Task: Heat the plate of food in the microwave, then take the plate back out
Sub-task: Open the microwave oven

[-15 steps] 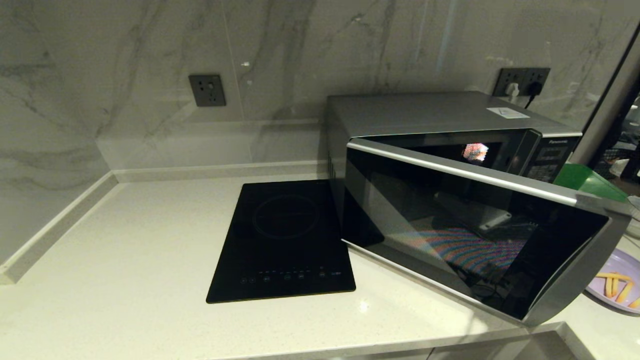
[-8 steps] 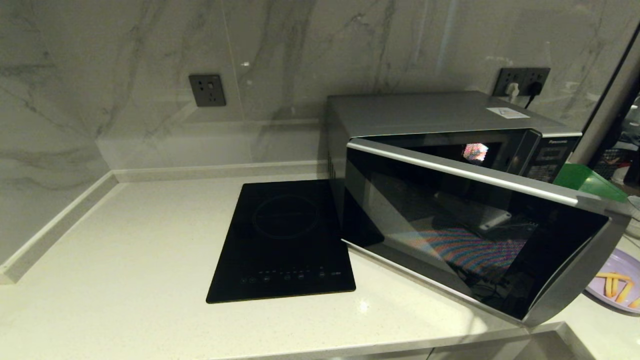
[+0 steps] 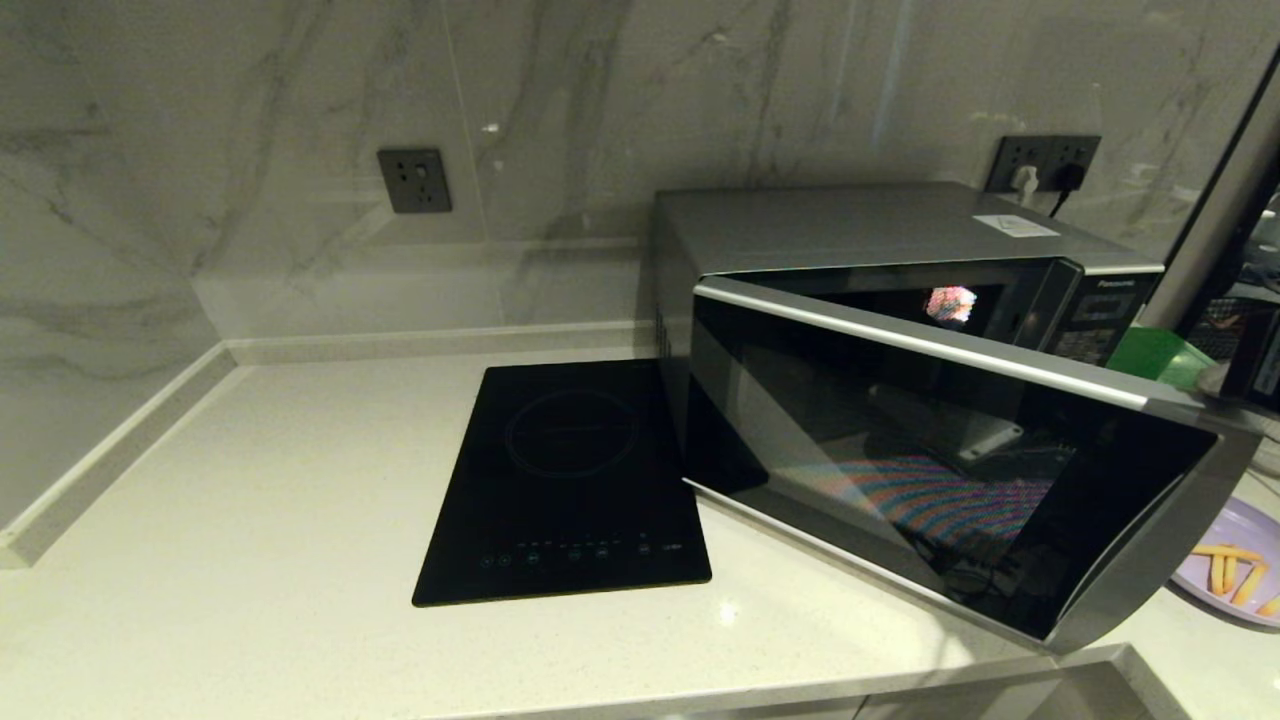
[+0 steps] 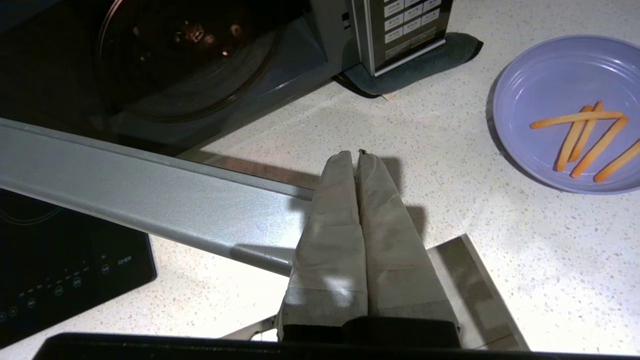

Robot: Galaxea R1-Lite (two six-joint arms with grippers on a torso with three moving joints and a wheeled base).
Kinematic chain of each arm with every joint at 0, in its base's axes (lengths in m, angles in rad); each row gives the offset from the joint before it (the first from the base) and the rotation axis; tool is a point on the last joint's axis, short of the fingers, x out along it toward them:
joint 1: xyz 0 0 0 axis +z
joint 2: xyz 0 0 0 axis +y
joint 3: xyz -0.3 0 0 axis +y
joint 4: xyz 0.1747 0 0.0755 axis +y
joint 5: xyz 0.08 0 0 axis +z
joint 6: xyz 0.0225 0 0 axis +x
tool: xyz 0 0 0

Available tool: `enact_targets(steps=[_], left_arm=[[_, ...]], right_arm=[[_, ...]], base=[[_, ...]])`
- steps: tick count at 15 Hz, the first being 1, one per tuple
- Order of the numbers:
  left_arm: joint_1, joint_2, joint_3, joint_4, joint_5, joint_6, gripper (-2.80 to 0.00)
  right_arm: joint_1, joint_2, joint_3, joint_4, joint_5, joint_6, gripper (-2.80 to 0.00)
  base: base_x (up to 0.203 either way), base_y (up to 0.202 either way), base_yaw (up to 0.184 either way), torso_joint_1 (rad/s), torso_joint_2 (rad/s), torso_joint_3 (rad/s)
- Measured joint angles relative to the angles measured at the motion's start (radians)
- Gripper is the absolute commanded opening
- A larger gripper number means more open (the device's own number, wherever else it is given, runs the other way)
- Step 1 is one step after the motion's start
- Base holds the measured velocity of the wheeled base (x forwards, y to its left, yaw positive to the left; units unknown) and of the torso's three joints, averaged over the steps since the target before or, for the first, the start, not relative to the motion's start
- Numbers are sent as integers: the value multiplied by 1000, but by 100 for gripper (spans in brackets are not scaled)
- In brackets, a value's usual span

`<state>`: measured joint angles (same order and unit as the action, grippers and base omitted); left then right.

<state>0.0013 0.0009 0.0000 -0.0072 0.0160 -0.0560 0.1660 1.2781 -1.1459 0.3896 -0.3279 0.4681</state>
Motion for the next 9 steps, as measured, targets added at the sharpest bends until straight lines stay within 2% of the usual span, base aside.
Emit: enact_targets(steps=[9], left_arm=[[0,0,0,0,0,0,-280]], right_arm=[[50,-62,93,-7,-1,5,-280]], base=[[0,0,0,0,0,0]])
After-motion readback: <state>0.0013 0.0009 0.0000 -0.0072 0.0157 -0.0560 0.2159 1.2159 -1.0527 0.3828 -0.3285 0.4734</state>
